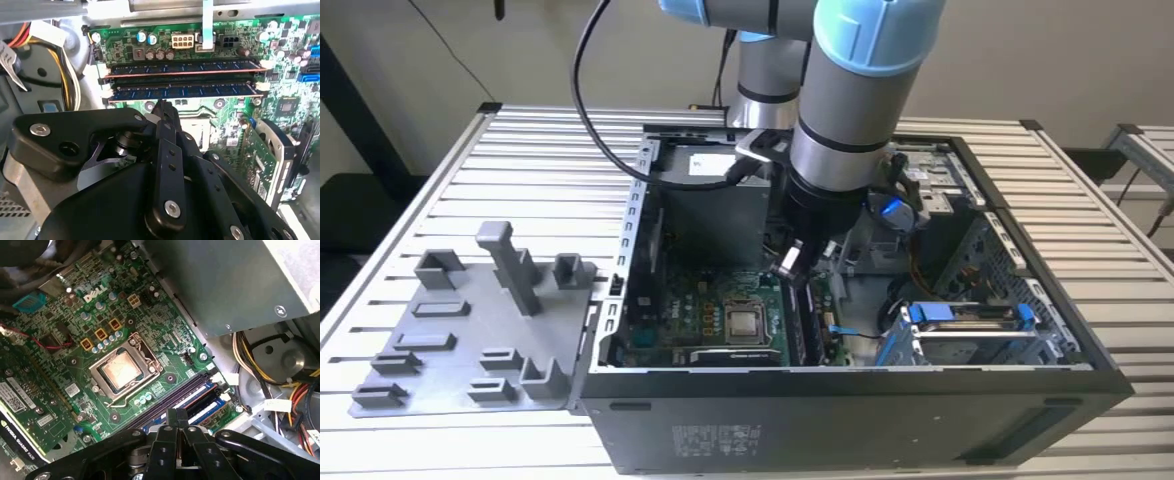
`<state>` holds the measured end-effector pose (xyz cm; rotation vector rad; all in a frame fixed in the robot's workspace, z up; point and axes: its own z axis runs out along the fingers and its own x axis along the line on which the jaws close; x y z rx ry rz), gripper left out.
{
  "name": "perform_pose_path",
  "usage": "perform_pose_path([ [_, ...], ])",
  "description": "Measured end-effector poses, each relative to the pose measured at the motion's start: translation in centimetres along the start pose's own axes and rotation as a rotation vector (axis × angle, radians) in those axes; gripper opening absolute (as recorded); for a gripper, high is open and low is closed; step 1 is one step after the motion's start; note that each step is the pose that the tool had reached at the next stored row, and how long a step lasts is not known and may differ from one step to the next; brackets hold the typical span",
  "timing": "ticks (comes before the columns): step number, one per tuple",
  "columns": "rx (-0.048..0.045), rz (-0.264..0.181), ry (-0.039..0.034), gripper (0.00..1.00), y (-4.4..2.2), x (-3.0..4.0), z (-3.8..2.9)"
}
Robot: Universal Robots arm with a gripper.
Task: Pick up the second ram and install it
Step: 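Press down the second ram until it locks into place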
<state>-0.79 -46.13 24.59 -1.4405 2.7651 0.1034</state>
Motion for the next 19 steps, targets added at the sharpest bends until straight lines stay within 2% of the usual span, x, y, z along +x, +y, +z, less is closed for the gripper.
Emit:
perform_pose_path([
  [3, 0.0003, -0.055, 0.0004, 0.11, 0.0, 0.0, 0.01],
  [10, 0.0139, -0.171, -0.007, 0.11, -0.01, 0.0, 0.05],
  [19, 0.0117, -0.318, -0.0055, 0.11, -0.01, 0.03, 0.21],
])
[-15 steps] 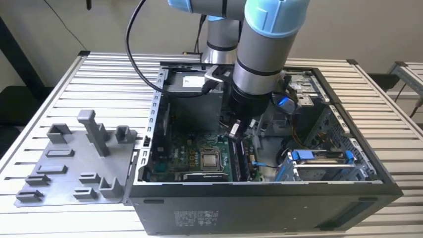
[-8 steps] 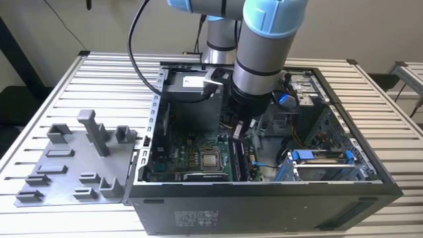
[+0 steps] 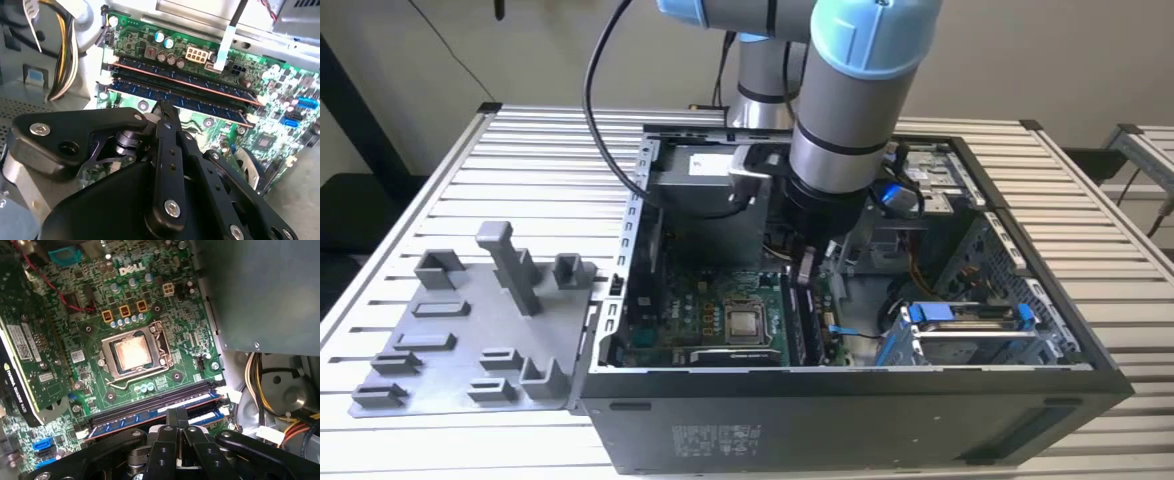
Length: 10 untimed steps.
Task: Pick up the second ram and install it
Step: 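Press down the second ram until it locks into place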
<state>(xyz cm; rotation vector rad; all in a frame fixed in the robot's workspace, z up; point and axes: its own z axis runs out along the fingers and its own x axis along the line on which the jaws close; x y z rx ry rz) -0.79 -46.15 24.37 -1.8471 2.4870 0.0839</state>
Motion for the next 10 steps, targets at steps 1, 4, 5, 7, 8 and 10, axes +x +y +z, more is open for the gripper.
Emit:
perform_pose_path([
  [1, -0.0009, -0.013, 0.0003, 0.11, 0.0, 0.01, 0.03],
  [4, -0.0033, -0.05, 0.0009, 0.11, -0.02, 0.06, 0.14],
  [5, -0.0042, -0.063, 0.0012, 0.11, -0.02, 0.07, 0.17],
  [7, -0.0059, -0.088, 0.0017, 0.11, -0.03, 0.09, 0.2],
  [8, -0.0068, -0.101, 0.0018, 0.11, -0.03, 0.1, 0.22],
  [10, -0.0083, -0.126, 0.0022, 0.11, -0.04, 0.13, 0.24],
])
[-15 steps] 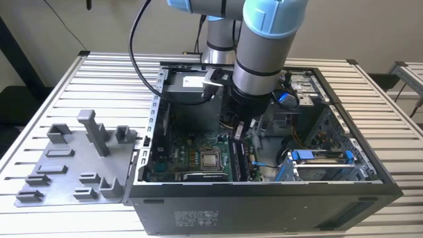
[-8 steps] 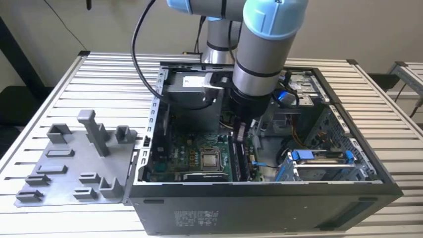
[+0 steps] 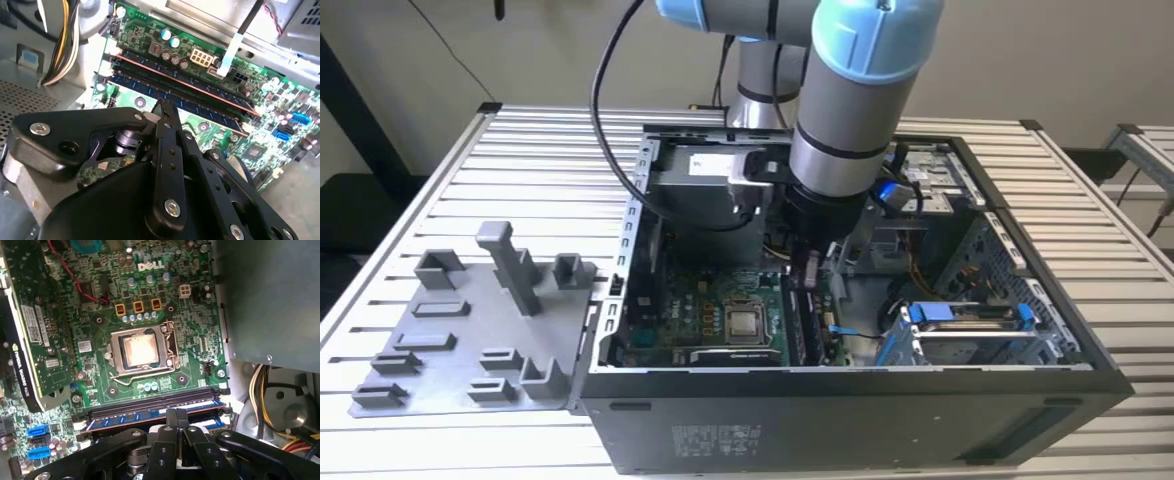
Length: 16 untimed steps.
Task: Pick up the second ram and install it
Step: 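Press down the second ram until it locks into place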
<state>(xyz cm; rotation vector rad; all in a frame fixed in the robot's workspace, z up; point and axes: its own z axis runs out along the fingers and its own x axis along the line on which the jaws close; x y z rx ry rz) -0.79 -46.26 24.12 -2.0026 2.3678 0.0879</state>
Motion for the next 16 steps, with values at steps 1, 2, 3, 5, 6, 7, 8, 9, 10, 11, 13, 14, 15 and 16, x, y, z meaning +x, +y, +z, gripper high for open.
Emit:
perform_pose_path([
  [1, -0.0006, -0.013, 0.0002, 0.11, 0.0, 0.01, 0.01],
  [2, -0.0011, -0.026, 0.0005, 0.11, 0.0, 0.03, 0.01],
  [3, -0.0012, -0.041, 0.0006, 0.11, 0.0, 0.04, 0.01],
  [5, 0.0006, -0.069, 0.0006, 0.11, -0.01, 0.06, 0.02],
  [6, 0.0027, -0.085, 0.0004, 0.11, -0.02, 0.06, 0.04],
  [7, 0.0039, -0.098, 0.0004, 0.11, -0.02, 0.09, 0.04],
  [8, 0.0038, -0.1, 0.0003, 0.11, -0.02, 0.15, 0.05],
  [9, 0.0039, -0.1, 0.0003, 0.11, -0.03, 0.18, 0.06],
  [10, 0.0038, -0.101, 0.0005, 0.11, -0.04, 0.26, 0.06],
  [11, 0.0036, -0.101, 0.0005, 0.11, -0.07, 0.42, 0.07],
  [13, 0.002, -0.1, 0.0006, 0.11, -0.15, 0.91, 0.06],
  [14, 0.0007, -0.099, 0.0008, 0.11, -0.19, 1.15, 0.06],
  [15, -0.0007, -0.097, 0.0009, 0.11, -0.24, 1.39, 0.06],
  [16, -0.0021, -0.096, 0.0011, 0.11, -0.28, 1.67, 0.06],
])
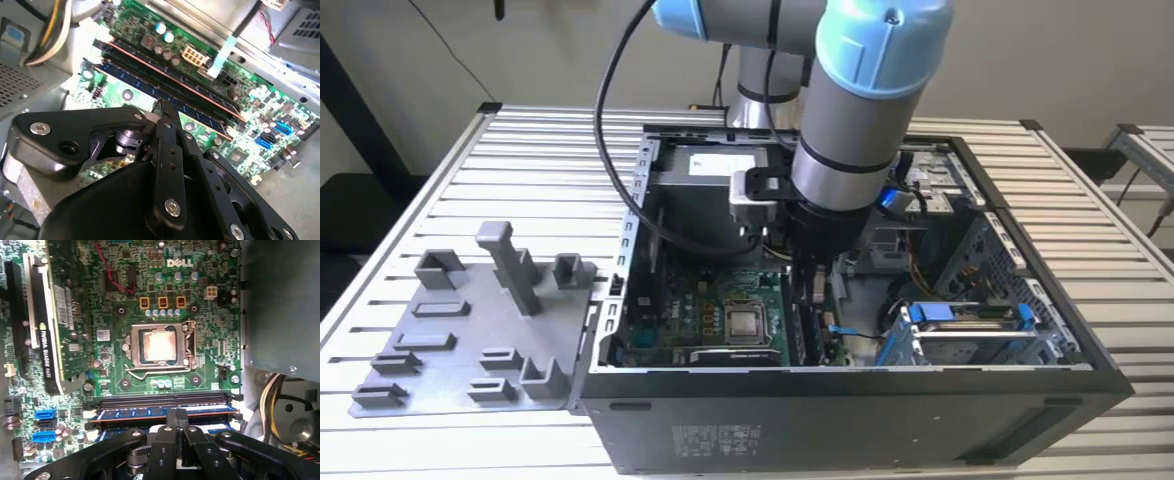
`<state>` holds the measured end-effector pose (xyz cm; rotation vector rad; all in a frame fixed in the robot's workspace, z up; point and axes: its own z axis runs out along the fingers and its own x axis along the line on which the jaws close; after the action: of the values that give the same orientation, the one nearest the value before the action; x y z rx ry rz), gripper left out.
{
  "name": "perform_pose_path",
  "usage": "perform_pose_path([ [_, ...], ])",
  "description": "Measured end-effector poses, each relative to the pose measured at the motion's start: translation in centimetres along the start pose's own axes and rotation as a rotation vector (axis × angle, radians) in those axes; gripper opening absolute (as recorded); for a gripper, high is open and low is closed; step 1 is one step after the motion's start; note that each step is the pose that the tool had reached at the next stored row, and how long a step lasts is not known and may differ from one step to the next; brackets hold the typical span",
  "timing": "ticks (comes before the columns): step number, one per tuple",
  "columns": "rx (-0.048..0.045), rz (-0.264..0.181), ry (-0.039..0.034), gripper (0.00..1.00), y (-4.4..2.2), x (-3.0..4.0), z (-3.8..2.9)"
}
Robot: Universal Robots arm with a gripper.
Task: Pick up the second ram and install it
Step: 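Press down the second ram until it locks into place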
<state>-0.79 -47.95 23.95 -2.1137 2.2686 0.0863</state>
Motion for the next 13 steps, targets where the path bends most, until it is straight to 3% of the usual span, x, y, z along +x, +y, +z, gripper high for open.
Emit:
perform_pose_path([
  [3, -0.0005, 0.011, 0.0, 0.11, -0.03, 0.46, 0.13],
  [9, 0.0002, 0.022, -0.0002, 0.11, -0.04, 0.52, 0.32],
  [13, 0.0003, 0.022, -0.0002, 0.11, -0.05, 0.56, 1.02],
])
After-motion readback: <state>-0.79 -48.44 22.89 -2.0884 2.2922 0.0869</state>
